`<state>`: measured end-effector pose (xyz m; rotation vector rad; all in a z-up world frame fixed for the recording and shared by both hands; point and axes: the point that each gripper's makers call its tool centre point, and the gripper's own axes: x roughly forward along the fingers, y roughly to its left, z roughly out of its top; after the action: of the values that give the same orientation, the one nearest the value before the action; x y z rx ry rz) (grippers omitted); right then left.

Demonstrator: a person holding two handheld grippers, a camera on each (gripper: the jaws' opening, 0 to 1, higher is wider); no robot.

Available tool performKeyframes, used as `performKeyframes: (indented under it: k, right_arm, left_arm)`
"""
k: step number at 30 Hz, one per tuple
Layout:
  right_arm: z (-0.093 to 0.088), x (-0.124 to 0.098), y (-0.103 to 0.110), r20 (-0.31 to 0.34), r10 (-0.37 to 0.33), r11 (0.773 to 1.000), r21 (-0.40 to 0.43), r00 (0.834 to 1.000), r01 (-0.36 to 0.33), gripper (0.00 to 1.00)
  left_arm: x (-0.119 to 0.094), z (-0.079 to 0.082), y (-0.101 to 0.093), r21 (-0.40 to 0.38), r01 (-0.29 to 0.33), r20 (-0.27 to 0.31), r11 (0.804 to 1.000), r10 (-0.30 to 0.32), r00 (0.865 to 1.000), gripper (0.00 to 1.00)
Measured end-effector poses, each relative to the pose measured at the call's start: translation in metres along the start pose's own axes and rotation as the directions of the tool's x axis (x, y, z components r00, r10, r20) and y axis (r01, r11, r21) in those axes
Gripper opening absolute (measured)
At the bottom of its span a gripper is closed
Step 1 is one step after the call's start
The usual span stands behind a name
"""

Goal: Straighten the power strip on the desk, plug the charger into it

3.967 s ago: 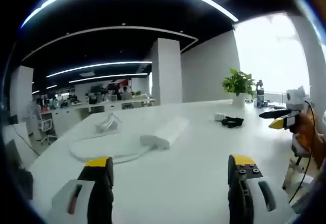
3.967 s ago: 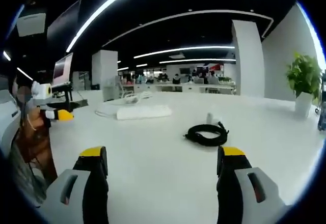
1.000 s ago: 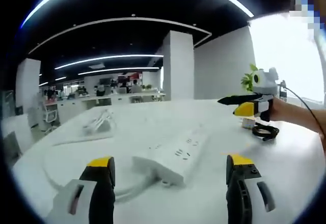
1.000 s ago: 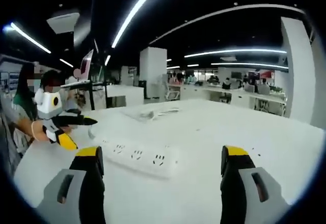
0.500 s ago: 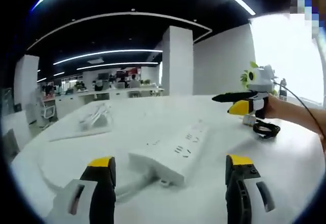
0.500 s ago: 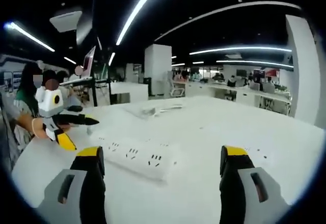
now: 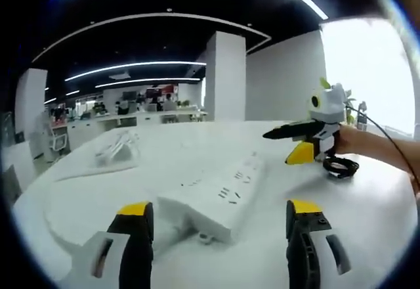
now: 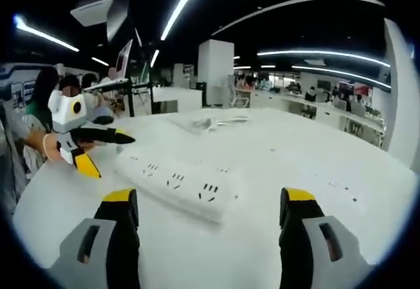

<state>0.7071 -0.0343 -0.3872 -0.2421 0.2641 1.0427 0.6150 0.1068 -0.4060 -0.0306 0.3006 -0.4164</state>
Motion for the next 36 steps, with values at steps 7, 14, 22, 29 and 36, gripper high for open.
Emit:
performKeyframes:
  k: [7, 14, 22, 29, 36]
  right_arm:
    - [-0.007, 0.007, 0.004, -0.037, 0.016, 1.0, -0.004, 0.999, -0.016, 0.82]
    - [-0.007, 0.013, 0.014, -0.048, 0.045, 0.999, -0.005, 0.998, -0.045, 0.75]
    - [-0.013, 0.018, 0.013, -0.072, 0.063, 0.998, 0.014, 0.995, -0.062, 0.71]
    - [-0.013, 0.019, 0.017, -0.068, 0.081, 0.996, 0.038, 0.994, -0.078, 0.67]
    - [-0.015, 0.021, 0.021, -0.081, 0.09, 0.995, 0.036, 0.993, -0.088, 0.65]
  left_arm:
    - [0.001, -0.002, 0.001, 0.003, -0.002, -0.009, 1.0, 0.002, 1.0, 0.81]
    - [0.003, -0.003, 0.001, -0.004, 0.005, -0.021, 1.0, -0.006, 1.0, 0.8]
    - [0.005, -0.007, 0.004, 0.001, 0.003, -0.045, 1.0, -0.003, 0.999, 0.77]
    - [0.005, -0.011, 0.006, 0.008, -0.001, -0.078, 1.0, 0.002, 0.997, 0.75]
    - [0.007, -0.011, 0.005, 0.013, 0.005, -0.083, 1.0, -0.004, 0.997, 0.72]
